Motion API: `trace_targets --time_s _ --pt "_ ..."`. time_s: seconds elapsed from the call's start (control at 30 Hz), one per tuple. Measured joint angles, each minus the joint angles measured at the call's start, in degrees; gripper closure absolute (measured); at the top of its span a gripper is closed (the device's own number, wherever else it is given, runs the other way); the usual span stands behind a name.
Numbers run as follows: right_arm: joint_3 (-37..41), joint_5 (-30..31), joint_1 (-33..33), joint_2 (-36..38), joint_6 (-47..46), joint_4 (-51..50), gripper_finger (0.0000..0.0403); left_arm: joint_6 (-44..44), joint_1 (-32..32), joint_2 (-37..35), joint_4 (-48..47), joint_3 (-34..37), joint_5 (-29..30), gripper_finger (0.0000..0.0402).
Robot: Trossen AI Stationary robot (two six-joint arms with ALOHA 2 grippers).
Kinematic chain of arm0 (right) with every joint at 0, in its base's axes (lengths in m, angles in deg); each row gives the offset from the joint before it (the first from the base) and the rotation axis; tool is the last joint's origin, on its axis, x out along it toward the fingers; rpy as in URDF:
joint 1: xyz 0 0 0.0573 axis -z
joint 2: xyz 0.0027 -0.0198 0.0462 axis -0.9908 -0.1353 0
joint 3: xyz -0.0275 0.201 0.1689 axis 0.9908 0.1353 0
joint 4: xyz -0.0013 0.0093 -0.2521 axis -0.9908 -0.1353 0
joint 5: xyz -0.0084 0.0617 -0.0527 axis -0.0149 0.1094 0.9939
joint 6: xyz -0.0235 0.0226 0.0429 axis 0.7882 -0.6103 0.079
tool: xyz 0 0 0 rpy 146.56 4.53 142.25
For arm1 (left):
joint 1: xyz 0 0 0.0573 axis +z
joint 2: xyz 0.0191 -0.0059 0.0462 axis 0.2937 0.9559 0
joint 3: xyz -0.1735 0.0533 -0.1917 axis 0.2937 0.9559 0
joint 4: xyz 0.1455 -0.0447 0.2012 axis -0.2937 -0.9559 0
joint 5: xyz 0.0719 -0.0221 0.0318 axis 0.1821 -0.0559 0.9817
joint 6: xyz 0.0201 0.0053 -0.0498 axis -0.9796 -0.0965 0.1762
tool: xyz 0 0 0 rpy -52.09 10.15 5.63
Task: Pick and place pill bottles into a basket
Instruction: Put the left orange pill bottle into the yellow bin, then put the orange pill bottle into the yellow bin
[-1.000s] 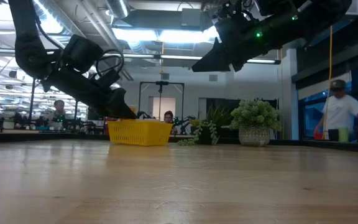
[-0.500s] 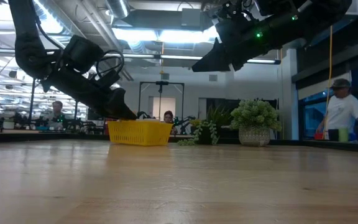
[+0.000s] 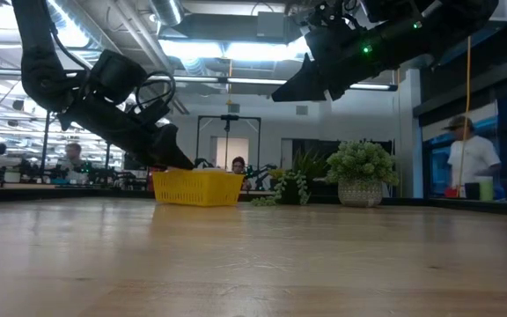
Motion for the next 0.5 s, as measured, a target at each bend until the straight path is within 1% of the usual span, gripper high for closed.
trace_targets --time_s 0.33,0.5 --pt "0.0 0.0 0.0 0.0 0.0 -0.2 0.0386 -2.4 0.0 -0.3 1.4 0.0 0.4 0.0164" --pt "0.0 0.0 0.0 0.0 0.0 -0.2 0.0386 -3.2 0.0 -2.7 1.4 0.0 0.4 0.0164"
